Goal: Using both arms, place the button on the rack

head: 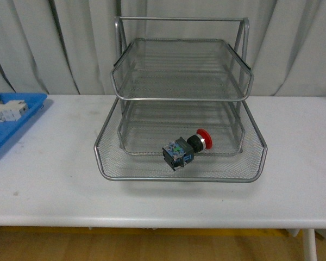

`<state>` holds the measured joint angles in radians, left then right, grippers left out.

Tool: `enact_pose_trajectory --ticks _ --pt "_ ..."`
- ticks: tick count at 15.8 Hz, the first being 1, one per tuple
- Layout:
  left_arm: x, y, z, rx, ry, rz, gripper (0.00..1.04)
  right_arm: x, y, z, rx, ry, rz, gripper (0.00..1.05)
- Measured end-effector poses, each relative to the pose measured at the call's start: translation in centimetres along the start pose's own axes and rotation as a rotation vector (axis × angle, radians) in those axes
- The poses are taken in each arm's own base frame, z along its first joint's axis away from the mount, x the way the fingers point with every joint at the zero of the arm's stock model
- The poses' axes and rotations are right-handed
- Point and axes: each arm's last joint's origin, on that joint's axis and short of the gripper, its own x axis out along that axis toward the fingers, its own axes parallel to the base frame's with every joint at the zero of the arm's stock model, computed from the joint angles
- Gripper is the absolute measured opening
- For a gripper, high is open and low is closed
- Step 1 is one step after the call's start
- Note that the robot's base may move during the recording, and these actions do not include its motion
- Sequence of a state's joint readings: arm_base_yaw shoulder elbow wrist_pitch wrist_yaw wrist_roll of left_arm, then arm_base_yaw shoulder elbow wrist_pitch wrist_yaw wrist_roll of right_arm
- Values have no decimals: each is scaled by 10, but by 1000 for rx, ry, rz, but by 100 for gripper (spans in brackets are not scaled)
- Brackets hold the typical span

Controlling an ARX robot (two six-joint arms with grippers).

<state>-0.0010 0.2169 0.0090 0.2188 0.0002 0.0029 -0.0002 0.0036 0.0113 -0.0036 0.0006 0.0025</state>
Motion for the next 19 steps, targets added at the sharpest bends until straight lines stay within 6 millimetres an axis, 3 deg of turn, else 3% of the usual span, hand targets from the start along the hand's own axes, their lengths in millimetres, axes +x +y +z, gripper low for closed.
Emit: enact_pose_trajectory --ticks 7,8,10,12,13,14,15,19 --pt "-13 0 -4 0 18 1 2 0 0 0 0 0 0 98" --pt "-13 0 -3 -1 10 0 7 0 0 0 0 0 0 98" --pt "-13 0 -4 -2 14 0 30 0 1 -2 -31 91 -20 98" --pt "-13 0 -4 -2 13 1 56 19 6 0 -57 226 11 98" --pt "-13 0 -4 -2 14 1 78 41 15 0 -19 326 70 98" --pt "-13 0 -4 -2 14 0 92 54 23 -3 5 391 103 98" --pt "-13 0 -4 -1 14 0 99 61 28 -6 19 434 120 94" --pt "-13 0 -4 -1 14 0 98 103 57 -30 105 618 190 58"
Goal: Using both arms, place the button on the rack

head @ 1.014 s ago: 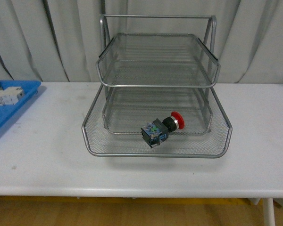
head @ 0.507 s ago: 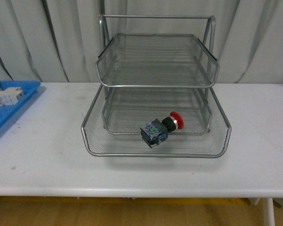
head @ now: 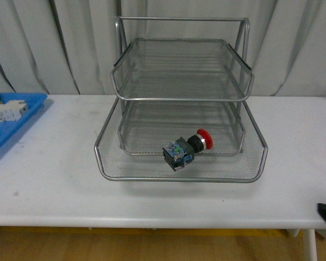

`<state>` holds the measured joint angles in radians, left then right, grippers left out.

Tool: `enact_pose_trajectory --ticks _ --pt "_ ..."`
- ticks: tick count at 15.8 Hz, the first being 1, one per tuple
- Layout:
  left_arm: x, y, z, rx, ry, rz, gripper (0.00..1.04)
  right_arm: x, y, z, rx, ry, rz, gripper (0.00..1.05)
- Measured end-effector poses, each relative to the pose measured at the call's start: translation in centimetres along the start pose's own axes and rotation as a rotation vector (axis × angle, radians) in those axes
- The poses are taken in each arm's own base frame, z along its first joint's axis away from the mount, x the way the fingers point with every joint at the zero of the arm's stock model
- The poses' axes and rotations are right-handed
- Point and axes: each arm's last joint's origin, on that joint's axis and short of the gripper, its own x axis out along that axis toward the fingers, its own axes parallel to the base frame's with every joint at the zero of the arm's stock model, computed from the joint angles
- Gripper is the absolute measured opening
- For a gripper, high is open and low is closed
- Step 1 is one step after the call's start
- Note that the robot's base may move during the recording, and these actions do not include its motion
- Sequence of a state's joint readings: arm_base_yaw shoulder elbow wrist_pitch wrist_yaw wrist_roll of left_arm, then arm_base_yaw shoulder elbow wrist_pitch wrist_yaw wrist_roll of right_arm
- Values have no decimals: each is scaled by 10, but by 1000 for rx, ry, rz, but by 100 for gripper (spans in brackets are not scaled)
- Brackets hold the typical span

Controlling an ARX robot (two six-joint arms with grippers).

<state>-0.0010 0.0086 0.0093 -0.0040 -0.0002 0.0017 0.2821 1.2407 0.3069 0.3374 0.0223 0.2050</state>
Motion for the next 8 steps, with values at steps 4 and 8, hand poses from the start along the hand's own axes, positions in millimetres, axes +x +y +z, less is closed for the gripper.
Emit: enact_pose_trajectory --ticks 4,8 --pt "0 0 0 0 0 0 98 61 31 -4 73 177 61 12" --pt "0 0 0 0 0 0 98 101 57 5 58 197 84 2"
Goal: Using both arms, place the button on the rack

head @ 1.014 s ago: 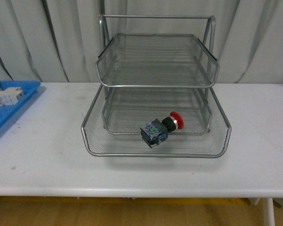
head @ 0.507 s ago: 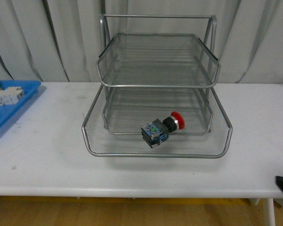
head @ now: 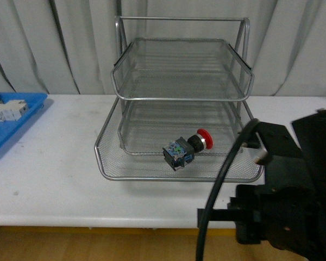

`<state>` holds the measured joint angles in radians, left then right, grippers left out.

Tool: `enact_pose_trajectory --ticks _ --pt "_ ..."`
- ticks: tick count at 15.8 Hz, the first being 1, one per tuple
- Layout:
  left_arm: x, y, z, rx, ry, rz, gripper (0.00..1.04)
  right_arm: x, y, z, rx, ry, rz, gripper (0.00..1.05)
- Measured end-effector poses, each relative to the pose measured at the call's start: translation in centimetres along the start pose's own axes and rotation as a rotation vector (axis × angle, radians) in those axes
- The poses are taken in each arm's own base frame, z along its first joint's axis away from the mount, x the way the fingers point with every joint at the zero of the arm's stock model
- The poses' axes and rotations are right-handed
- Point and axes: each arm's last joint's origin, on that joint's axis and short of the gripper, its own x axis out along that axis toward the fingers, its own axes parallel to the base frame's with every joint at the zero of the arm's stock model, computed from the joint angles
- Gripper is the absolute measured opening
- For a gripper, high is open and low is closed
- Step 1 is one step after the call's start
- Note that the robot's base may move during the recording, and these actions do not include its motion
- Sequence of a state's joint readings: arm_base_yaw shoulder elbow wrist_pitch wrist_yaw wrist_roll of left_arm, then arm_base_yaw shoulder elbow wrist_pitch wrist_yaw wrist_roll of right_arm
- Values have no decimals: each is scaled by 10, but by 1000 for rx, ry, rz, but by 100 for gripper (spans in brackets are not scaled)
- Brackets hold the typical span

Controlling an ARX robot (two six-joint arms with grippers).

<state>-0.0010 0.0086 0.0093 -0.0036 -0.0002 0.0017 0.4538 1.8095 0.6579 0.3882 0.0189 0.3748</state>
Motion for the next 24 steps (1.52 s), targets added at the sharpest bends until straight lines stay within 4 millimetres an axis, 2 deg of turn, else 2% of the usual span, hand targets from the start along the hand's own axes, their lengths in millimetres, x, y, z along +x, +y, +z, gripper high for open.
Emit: enact_pose_trajectory --ticks 2,5,7,9,10,11,13,16,18,19,20,21,22,24 --pt "0 0 0 0 0 0 98 22 8 17 -21 -9 -7 2" --pt "0 0 0 0 0 0 98 51 9 41 -70 -19 -42 2" --pt "0 0 0 0 0 0 98 68 9 65 -99 -46 -55 2" --pt "0 0 0 0 0 0 98 85 10 100 -113 -105 -62 2" --pt "0 0 0 0 0 0 98 92 10 111 -111 -123 -61 2" --pt "0 0 0 0 0 0 98 95 9 116 -110 -130 -63 2" --pt "0 0 0 0 0 0 98 96 7 113 -104 -123 -45 2" --pt "0 0 0 0 0 0 98 51 0 98 -63 -173 24 2" --pt "0 0 0 0 0 0 98 -5 -14 91 -14 -334 12 2" --pt "0 0 0 0 0 0 98 -34 -23 83 9 -429 -8 10" --pt "0 0 0 0 0 -1 98 -44 -29 76 -19 -649 -118 1" --pt "0 0 0 0 -3 -2 98 -49 -39 62 -50 -714 -192 2" --pt "0 0 0 0 0 1 98 -60 -50 40 -111 -731 -237 2" --pt "0 0 0 0 0 1 98 -94 -60 34 -141 -827 -260 2"
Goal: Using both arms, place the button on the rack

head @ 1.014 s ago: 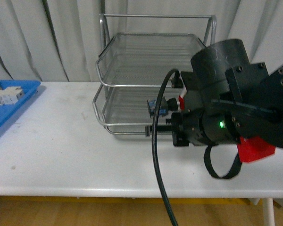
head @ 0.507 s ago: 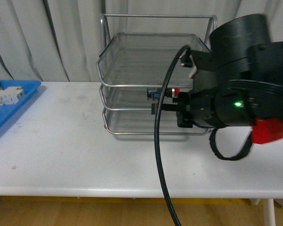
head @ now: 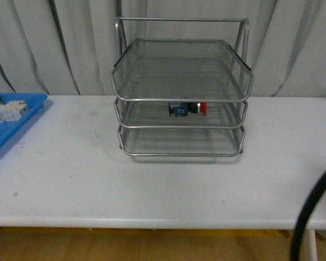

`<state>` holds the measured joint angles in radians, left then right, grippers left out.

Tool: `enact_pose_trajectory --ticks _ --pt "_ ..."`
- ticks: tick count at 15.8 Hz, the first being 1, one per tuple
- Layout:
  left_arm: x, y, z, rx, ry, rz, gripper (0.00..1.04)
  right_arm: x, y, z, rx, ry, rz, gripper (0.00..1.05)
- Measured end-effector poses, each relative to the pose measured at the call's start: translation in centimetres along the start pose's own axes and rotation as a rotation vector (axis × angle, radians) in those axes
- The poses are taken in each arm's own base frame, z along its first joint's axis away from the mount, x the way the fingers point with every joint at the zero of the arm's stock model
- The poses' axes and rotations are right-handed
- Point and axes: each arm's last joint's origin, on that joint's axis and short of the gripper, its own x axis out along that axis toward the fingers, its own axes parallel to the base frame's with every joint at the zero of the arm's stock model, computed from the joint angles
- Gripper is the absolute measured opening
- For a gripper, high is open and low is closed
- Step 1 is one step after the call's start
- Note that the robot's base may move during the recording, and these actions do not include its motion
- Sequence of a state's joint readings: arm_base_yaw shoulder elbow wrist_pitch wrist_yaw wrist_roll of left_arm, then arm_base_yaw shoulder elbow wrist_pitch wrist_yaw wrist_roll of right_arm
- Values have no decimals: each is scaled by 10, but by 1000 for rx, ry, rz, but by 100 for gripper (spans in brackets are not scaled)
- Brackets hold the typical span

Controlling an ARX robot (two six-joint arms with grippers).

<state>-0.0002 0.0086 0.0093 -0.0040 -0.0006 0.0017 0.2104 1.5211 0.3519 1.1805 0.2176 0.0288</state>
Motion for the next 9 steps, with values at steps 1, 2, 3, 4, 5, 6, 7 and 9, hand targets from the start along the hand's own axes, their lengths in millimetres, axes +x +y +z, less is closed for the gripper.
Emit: enact_pose_trajectory --ticks 1,2,3,4,5,6,7,9 --pt "0 0 0 0 -1 0 98 -12 -8 3 -6 -13 -2 2" --pt "0 0 0 0 -1 0 98 -23 -13 -2 -18 17 0 2" --pt "0 0 0 0 0 0 98 -34 -19 -7 -28 46 3 2" --pt "0 0 0 0 0 0 98 -43 -22 -5 -28 38 8 2" --pt "0 0 0 0 0 0 98 -52 -27 -1 -25 17 2 2" --pt "0 0 0 0 0 0 98 -66 -32 -3 -27 31 3 2" --pt "0 0 0 0 -1 0 98 -76 -35 -3 -27 32 6 2" --pt "0 0 0 0 -1 0 98 -85 -45 -1 -26 24 9 2"
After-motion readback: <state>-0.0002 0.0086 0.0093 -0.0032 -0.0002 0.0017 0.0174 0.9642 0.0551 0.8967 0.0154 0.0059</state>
